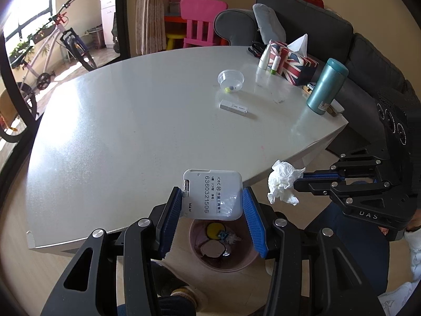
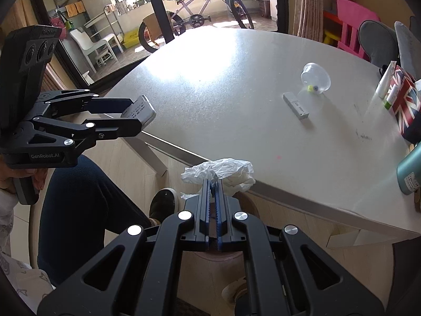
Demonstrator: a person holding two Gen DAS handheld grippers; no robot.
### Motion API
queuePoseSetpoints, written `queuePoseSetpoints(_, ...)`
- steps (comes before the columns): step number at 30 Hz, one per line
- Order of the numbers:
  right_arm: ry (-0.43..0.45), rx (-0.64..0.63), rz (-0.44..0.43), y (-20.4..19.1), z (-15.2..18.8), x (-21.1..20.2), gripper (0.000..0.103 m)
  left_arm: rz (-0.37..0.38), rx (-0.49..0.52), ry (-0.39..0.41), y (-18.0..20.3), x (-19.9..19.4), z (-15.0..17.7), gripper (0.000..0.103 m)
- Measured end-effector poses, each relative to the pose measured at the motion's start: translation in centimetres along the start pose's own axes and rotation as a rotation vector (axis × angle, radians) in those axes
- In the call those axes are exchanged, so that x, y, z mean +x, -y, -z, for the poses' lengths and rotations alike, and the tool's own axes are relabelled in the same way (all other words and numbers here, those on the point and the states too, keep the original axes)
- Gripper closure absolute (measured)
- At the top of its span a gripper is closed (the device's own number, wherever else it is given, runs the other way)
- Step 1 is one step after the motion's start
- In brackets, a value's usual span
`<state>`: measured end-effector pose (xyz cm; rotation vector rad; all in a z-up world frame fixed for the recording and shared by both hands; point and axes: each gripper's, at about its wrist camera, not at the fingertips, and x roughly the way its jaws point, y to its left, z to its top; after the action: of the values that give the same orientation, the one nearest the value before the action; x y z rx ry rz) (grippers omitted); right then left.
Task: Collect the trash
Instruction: 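Carry both items to the wastebasket and release the plastic from the right gripper, then open the left gripper to drop the white card into the wastebasket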
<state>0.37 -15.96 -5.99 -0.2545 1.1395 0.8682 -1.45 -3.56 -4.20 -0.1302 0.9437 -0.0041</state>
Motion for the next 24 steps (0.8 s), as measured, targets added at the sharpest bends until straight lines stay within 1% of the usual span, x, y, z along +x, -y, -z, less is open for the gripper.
queuePoseSetpoints(6, -0.034, -0.002, -0.021, -0.5, 0.7, 1.3, 0.099, 0.007, -0.022, -0.01, -0.3, -0.3, 1.3, 0.056)
queuePoseSetpoints(9, -0.043, -0.014, -0.021, -0.6, 0.7, 1.6, 0.095, 0.006, -0.026, -0.01, -0.5, -0.3, 1.3, 0.056)
queuePoseSetpoints(11, -0.035, -0.012, -0.015, -0.5, 0.6, 1.7, 0.066, 0.006, -0.026, -0.01, -0.5, -0.3, 1.3, 0.056)
queuePoseSetpoints(12, -0.022, -0.004, -0.016, -0.4, 0.6, 1.5, 0.033, 0.008, -0.026, -0.01, -0.6, -0.2, 1.3, 0.056)
queuePoseSetpoints(13, -0.005, 0.003, -0.016, -0.2, 0.6, 1.3, 0.018, 0.008, -0.025, -0.011, -0.4, -0.2, 1.3, 0.056)
queuePoseSetpoints(16, 0.007, 0.016, 0.009, 0.1, 0.4, 0.9, 0.008, 0.012, -0.023, -0.015, -0.2, 0.0, 1.3, 0.056)
queuePoseSetpoints(19, 0.014, 0.03, 0.023, 0.5, 0.0, 0.6, 0.006, 0.019, -0.018, -0.021, 0.0, 0.3, 1.4, 0.056)
queuePoseSetpoints(24, 0.029, 0.053, 0.047, 1.2, -0.3, 0.0, 0.005, 0.032, -0.007, -0.033, 0.6, 0.7, 1.5, 0.056)
